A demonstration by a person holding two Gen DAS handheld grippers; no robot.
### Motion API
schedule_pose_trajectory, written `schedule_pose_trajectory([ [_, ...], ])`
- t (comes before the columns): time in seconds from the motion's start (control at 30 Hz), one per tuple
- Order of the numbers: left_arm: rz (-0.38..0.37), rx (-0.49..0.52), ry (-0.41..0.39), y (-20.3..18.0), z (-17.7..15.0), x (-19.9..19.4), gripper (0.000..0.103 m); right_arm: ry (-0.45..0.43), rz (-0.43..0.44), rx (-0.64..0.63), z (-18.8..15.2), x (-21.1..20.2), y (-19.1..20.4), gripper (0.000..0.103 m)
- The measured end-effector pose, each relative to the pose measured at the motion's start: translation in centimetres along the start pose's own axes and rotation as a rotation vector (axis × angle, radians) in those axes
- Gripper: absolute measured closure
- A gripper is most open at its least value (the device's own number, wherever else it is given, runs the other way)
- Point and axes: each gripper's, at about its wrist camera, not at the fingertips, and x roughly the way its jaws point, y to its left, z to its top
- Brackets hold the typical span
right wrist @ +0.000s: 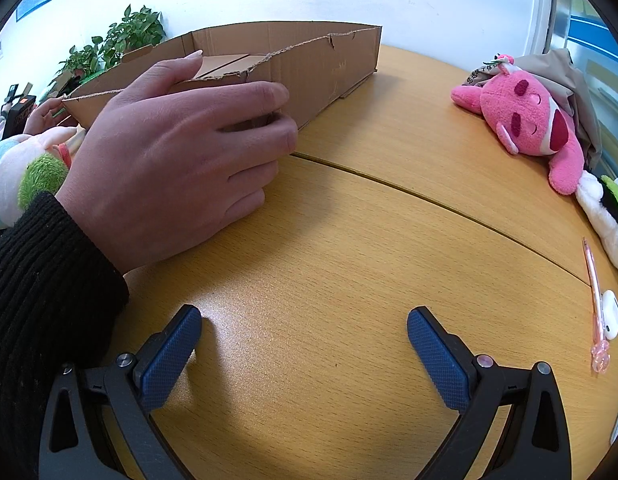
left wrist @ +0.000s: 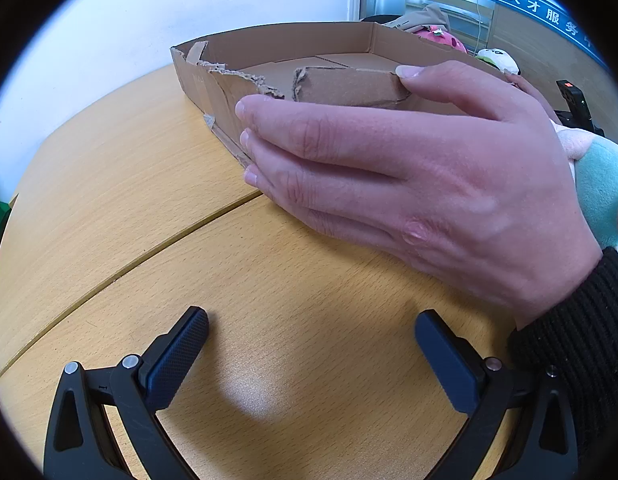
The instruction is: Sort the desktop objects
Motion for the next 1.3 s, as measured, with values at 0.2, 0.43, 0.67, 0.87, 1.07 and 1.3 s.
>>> schedule_pose_trajectory([
  [0.2, 0.0, 0.001, 0.0, 0.01, -0.01, 0.01, 0.0, 0.0, 0.001, 0.0, 0.03, 0.03, -0.06, 0.0],
  [0.43, 0.0, 0.001, 0.0, -0.02, 0.04, -0.03, 0.0, 0.0, 0.001, -0.001, 0.09, 0.09, -0.15, 0.0],
  [0.67, -0.001, 0.002, 0.0, -0.04, 0.05, -0.06, 0.0, -0.001, 0.001, -0.001, 0.06, 0.06, -0.14, 0.0],
  [0.87, -0.001, 0.002, 0.0, -0.05, 0.07, -0.08, 0.0, -0.001, 0.002, -0.001, 0.06, 0.07, -0.16, 0.0],
  [1.07, -0.002, 0.003, 0.001, -0.03, 0.08, -0.09, 0.0, -0.001, 0.002, -0.001, 0.07, 0.08, -0.2, 0.0],
  [1.3, -0.002, 0.003, 0.001, -0.05, 0.09, -0.12, 0.0, -0.001, 0.002, -0.001, 0.07, 0.08, -0.21, 0.0],
])
